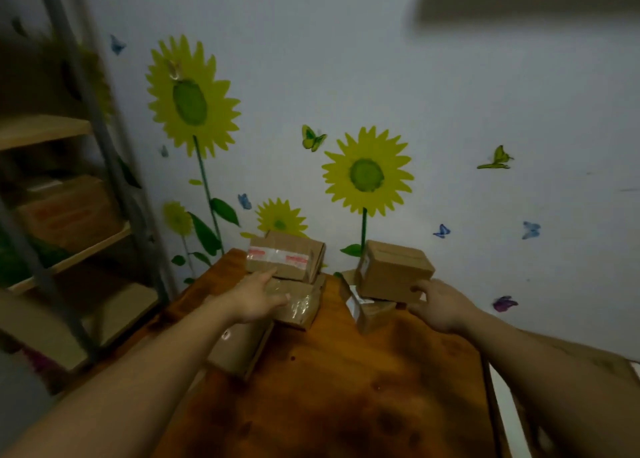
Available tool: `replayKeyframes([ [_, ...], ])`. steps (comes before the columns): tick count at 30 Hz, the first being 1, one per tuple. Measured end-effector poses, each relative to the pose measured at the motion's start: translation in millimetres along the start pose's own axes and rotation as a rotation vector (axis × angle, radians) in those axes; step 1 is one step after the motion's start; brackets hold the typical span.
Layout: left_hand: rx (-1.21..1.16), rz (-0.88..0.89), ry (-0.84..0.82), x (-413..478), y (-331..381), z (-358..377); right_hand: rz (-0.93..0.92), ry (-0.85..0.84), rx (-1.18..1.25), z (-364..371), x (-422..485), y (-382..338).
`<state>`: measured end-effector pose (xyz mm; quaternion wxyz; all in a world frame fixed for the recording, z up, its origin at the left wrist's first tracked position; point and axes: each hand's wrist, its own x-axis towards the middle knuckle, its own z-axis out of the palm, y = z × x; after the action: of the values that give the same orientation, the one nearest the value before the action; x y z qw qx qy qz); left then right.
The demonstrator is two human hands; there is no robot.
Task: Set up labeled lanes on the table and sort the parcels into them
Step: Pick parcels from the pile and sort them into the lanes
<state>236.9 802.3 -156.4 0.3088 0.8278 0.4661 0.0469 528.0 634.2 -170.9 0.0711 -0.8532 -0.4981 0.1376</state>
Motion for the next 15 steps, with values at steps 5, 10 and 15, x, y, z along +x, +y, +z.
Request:
replayKeyframes([
  [5,-0.037,0.074,-0.142,90.5,42.3,24.7,0.101,0.046,0.143,-9.2,60.9,34.4],
  [10,-0.11,0.058,-0.204,186.6,94.6,56.6,0.239,0.053,0.346,-0.4,132.7,73.8],
  [15,-0.271,-0.049,-0.224,251.4,136.5,112.9,0.342,0.024,0.585,23.9,179.5,90.0],
])
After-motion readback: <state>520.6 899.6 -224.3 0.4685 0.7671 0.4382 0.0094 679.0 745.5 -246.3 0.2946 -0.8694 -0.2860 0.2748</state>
